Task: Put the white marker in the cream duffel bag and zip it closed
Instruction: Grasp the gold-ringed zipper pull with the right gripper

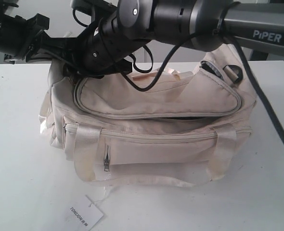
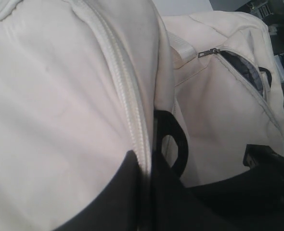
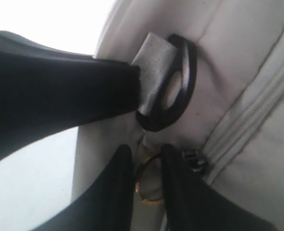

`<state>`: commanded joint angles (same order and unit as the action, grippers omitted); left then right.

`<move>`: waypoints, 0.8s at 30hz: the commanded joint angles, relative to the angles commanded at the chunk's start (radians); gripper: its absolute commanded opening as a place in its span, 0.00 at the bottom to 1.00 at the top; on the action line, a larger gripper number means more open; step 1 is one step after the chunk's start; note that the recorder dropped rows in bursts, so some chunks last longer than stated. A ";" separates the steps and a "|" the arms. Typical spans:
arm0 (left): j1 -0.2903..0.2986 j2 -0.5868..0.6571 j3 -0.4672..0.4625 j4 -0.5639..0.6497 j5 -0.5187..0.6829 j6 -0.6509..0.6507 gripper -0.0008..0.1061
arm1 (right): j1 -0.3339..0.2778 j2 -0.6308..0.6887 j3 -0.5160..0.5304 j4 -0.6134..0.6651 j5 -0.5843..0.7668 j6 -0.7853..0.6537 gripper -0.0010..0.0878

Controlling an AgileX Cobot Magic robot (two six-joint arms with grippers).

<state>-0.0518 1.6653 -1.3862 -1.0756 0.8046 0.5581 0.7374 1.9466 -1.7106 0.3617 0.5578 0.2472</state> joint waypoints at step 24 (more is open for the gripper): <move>0.000 0.000 0.000 0.172 -0.032 0.000 0.01 | -0.002 -0.098 0.000 -0.049 0.044 0.000 0.01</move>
<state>-0.0518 1.6653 -1.3862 -0.9031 0.7725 0.5581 0.7356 1.8489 -1.7106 0.3132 0.6018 0.2472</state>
